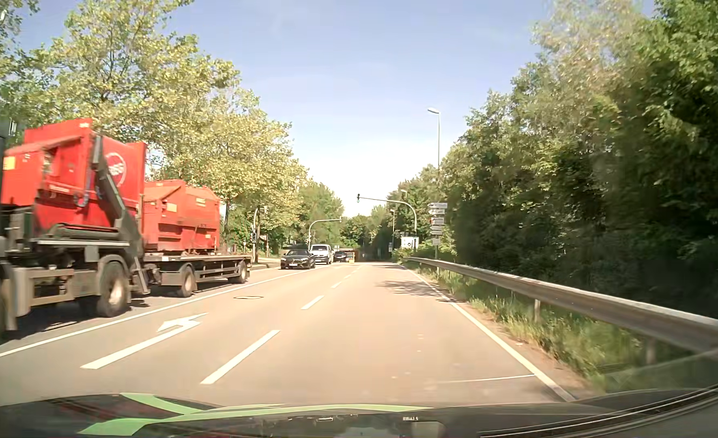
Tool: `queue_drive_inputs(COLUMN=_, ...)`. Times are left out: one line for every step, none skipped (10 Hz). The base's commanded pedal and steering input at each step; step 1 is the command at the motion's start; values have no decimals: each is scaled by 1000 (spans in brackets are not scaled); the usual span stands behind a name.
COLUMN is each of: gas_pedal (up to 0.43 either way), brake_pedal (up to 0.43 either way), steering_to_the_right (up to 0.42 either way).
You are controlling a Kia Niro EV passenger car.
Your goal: Follow the waypoints while adhering to traffic rules and regulations
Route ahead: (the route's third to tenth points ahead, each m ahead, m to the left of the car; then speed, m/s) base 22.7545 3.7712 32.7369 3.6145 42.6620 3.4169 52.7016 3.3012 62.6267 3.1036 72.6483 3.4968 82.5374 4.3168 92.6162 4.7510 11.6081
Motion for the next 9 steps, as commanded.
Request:
queue_drive_inputs(gas_pedal=0, brake_pedal=0, steering_to_the_right=-1)
queue_drive_inputs(gas_pedal=0, brake_pedal=0, steering_to_the_right=-1)
queue_drive_inputs(gas_pedal=0, brake_pedal=0, steering_to_the_right=-2)
queue_drive_inputs(gas_pedal=0, brake_pedal=0, steering_to_the_right=-1)
queue_drive_inputs(gas_pedal=0, brake_pedal=0, steering_to_the_right=-2)
queue_drive_inputs(gas_pedal=0, brake_pedal=0, steering_to_the_right=-2)
queue_drive_inputs(gas_pedal=0, brake_pedal=0, steering_to_the_right=-2)
queue_drive_inputs(gas_pedal=0, brake_pedal=0, steering_to_the_right=-2)
queue_drive_inputs(gas_pedal=0, brake_pedal=0, steering_to_the_right=-2)
